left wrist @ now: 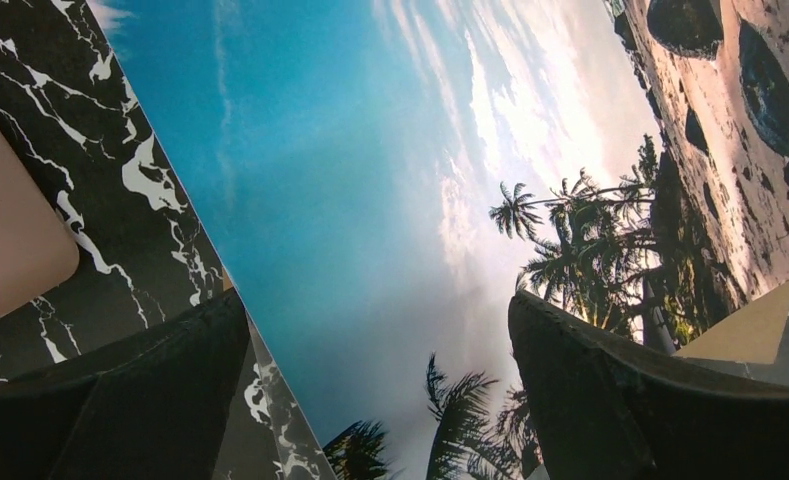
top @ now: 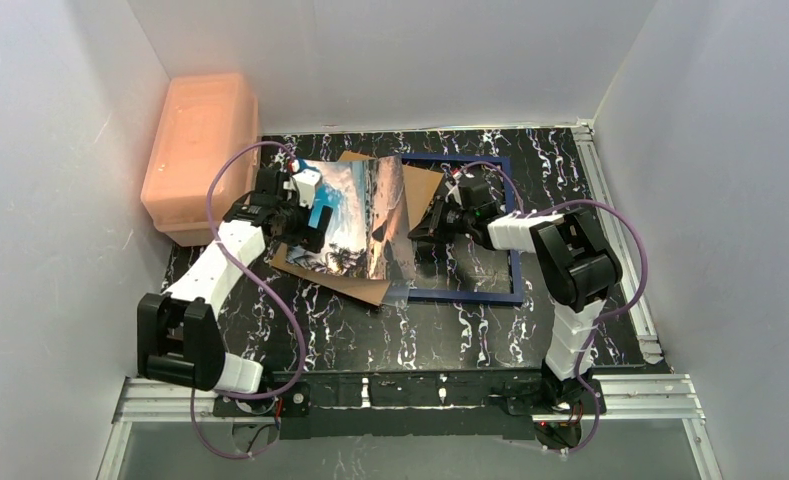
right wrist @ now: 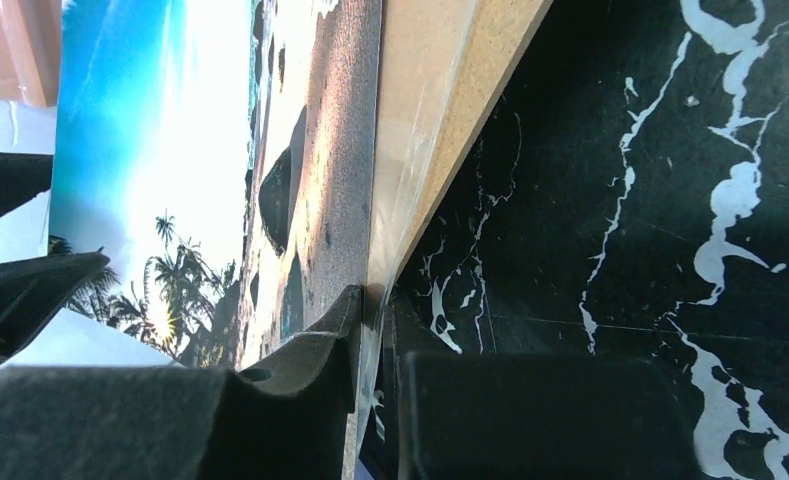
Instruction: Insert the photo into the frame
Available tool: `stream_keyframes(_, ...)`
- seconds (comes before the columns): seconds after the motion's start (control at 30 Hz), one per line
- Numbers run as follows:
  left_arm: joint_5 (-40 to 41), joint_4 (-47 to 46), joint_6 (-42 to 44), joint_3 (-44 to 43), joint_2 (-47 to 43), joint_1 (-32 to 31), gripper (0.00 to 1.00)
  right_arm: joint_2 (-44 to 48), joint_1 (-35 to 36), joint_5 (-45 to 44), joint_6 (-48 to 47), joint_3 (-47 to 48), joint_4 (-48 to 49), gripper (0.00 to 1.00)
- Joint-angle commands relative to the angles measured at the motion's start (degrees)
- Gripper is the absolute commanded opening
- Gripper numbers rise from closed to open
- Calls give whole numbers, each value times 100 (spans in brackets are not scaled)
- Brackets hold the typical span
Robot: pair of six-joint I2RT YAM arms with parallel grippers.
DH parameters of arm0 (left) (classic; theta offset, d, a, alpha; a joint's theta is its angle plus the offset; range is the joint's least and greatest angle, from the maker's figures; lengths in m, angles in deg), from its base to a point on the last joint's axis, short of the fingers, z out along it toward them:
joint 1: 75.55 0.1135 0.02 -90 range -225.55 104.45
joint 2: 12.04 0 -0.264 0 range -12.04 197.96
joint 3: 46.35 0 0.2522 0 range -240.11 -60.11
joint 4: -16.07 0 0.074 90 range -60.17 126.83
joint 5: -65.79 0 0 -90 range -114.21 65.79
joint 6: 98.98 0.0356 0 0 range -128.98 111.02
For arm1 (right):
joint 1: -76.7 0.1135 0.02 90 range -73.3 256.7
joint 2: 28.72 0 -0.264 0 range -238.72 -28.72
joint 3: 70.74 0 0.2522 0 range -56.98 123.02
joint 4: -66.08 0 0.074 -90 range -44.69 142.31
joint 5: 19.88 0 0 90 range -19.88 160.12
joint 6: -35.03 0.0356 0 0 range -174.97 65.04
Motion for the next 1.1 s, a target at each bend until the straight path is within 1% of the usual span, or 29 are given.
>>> stream_keyframes(0.0, -117, 201, 140, 228, -280, -40, 98, 173, 106, 428, -429, 382, -126, 1)
stream_keyframes(0.13, 50, 108, 253, 440, -245, -40, 98, 184, 173, 566, -653, 637, -530, 1)
stream_keyframes(0.4, 618, -830, 474, 885, -155, -39, 99, 211, 270, 729, -1129, 992, -1452, 1)
stream_keyframes(0.57, 1391, -1316, 678, 867, 177, -98, 98, 131, 267, 744, -1491, 1199, -2063, 1)
stream_keyframes(0.63, 1510, -1335, 698, 778, 282, -109, 98, 91, 260, 660, -1606, 1301, -2238, 1)
stream_keyframes(0.83, 1157, -937, 550, 511, 176, -110, 99, -123, 265, 629, -1748, 1598, -2406, 1)
stream_keyframes(1.07, 924, -556, 445, 416, -240, -110, 99, -548, 282, 692, -1859, 2126, -2641, 1)
